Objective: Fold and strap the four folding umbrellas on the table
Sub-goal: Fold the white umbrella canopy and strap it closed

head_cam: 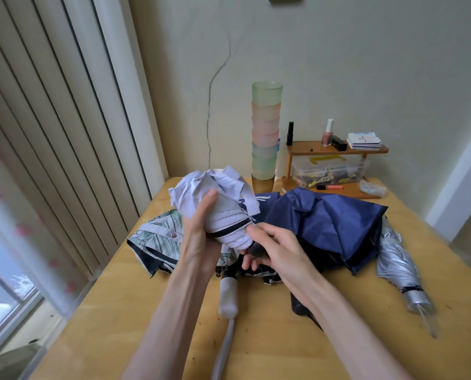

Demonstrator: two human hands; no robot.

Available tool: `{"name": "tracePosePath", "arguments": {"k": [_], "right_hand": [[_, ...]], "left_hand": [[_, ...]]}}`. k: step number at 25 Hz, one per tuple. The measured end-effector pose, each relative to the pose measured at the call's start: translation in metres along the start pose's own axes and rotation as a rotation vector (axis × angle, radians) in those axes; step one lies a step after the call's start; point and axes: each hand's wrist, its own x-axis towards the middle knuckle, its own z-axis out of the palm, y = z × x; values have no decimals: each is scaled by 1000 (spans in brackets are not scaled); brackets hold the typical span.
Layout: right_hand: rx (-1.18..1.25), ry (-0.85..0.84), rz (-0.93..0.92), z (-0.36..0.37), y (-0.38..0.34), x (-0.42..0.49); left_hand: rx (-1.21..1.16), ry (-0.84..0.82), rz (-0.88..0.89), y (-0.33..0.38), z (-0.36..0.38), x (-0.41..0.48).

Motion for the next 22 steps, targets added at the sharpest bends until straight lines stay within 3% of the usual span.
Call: {"name": "tracePosePath", "arguments": {"k": [6,12,15,18,22], "right_hand": [[-186,51,-180,4,-3,-5],[27,-50,1,4,-2,-4],[-80,14,-81,5,0,-5],[-92,79,-105,12,3,-2],[83,5,96,6,-3,-5]], "left_hand": [[13,95,43,0,0,2],[-14,19,2,4,6,-4],[-28,89,63,4,6,0],[-80,57,91,4,1,4],[-28,-43,43,5,0,-2]]}}
